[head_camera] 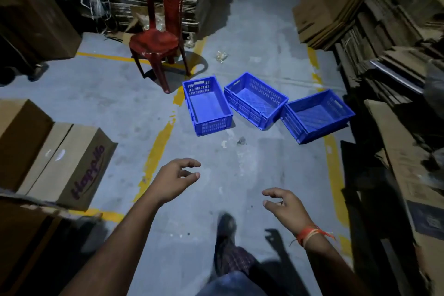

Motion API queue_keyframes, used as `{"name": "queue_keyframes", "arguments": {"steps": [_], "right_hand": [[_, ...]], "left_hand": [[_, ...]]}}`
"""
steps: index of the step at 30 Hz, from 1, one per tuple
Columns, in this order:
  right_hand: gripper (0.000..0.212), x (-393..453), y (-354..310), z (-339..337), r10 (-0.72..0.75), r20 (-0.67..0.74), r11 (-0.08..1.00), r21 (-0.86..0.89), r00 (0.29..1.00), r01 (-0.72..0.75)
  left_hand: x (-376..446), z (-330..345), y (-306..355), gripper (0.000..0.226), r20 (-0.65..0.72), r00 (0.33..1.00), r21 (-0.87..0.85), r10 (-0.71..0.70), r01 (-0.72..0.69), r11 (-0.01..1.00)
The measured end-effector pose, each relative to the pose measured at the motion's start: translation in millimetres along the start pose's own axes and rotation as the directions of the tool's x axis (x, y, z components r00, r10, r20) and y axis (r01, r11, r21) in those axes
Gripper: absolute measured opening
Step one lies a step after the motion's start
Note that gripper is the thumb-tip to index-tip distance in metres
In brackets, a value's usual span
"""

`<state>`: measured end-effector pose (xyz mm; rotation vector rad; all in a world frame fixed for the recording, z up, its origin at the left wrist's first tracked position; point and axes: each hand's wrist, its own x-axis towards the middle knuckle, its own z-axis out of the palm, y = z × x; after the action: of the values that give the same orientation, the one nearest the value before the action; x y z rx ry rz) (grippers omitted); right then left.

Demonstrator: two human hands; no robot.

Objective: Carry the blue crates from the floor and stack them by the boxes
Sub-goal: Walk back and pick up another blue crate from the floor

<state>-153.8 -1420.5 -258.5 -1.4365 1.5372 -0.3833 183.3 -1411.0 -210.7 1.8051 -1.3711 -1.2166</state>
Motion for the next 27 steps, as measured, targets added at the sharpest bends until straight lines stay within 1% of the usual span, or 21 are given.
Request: {"name": "queue_keyframes", "arguments": {"steps": [7, 9, 12, 15, 18, 24, 27], "right_hand": [[0.021, 167, -47, -1, 0.0, 0.003, 1.0, 0.02, 1.0, 0.0], [0.021, 208, -69, -1, -0.006, 0.009, 1.0, 0.009, 1.0, 0.006], [0.023, 266, -104, -1, -0.028, 0.025, 0.999, -0.027, 0.999, 0.029], [0.022, 315, -137, 1, -0.035, 0.013, 0.999, 0.004, 0.999, 0.035], [0.021, 360, -161, 10, -0.023, -0.013, 0.999, 0.04, 1.0, 0.024], [0.021, 442, -196, 57, 0.085, -0.093, 0.984, 0.166, 0.992, -0.069], [0.041, 472, -219, 84, 0.173, -0.142, 0.953, 0.275, 0.975, -0.129]], "left_hand": [[146, -65, 11, 0.021, -0.004, 0.999, 0.048, -0.043, 0.043, 0.998], [178, -90, 18, 0.022, 0.002, 0.999, 0.076, -0.036, 0.036, 0.996], [221, -132, 25, 0.023, -0.027, 0.999, 0.138, -0.028, 0.032, 0.99], [265, -168, 27, 0.024, -0.043, 0.998, 0.167, -0.035, 0.041, 0.985], [317, -199, 24, 0.025, -0.003, 1.0, 0.209, -0.026, 0.026, 0.978], [431, -270, 17, 0.026, 0.109, 0.993, 0.307, 0.052, -0.083, 0.948], [485, -312, 13, 0.026, 0.182, 0.981, 0.351, 0.071, -0.132, 0.927]]}}
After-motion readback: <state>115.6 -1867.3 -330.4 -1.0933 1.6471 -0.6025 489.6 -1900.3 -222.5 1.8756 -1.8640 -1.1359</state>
